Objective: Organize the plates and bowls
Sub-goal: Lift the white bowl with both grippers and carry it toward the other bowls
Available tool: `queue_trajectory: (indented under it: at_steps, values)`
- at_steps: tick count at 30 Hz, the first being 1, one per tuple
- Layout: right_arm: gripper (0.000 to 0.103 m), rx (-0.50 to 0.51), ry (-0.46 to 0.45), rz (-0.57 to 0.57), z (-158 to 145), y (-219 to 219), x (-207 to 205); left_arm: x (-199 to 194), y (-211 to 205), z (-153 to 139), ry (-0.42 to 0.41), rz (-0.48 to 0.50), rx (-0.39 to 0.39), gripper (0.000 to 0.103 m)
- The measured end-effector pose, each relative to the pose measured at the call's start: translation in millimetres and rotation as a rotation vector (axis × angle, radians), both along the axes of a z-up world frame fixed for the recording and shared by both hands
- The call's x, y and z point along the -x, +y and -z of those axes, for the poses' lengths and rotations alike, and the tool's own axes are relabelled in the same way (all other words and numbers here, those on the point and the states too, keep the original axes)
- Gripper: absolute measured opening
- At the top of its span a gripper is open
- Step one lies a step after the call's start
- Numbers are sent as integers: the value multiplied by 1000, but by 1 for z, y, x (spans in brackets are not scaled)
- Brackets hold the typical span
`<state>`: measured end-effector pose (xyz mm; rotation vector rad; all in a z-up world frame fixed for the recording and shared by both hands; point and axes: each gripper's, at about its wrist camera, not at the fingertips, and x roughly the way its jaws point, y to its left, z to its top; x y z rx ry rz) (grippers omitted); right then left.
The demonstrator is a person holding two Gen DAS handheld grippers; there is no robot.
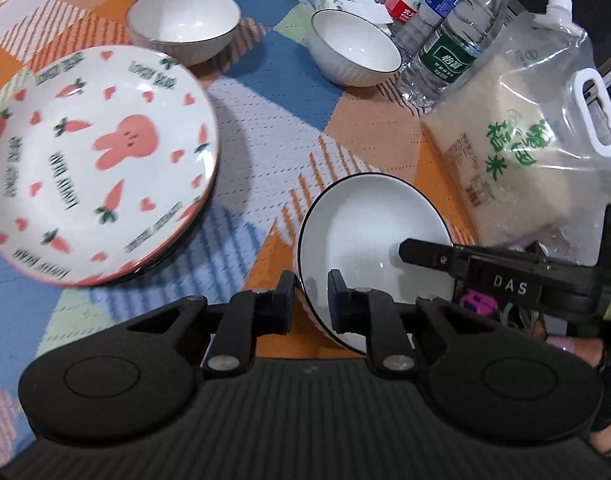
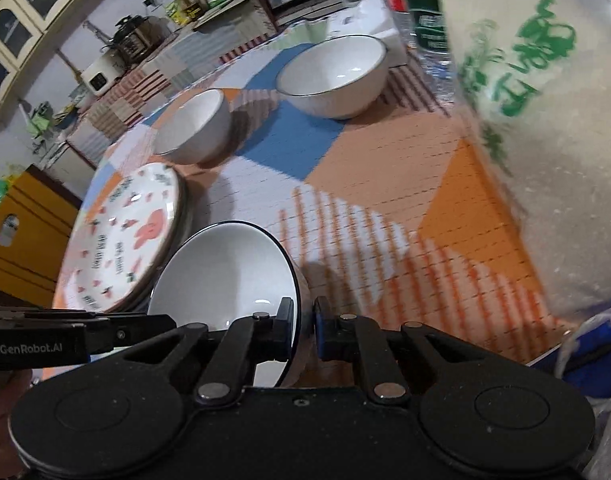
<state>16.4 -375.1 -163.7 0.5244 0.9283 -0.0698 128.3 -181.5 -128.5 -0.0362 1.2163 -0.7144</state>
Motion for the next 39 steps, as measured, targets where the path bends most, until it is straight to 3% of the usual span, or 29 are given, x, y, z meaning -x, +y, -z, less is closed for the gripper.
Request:
queue_trajectory:
  at_steps: [16,27,33,39]
  values:
    - [15,-72,76,-243,-2,87,-25,15,87,-11,62,-69,-183,16]
    - [15,-59,128,-296,19,114,-42,12,95,15,77,-79,-269,16]
    - [20,-55,94,-314,20,111,-43,13,88,13,52,-59,-302,16]
    - [33,37,-28,-358,-17,97,-28,13,89,-12,20,-38,-291,19]
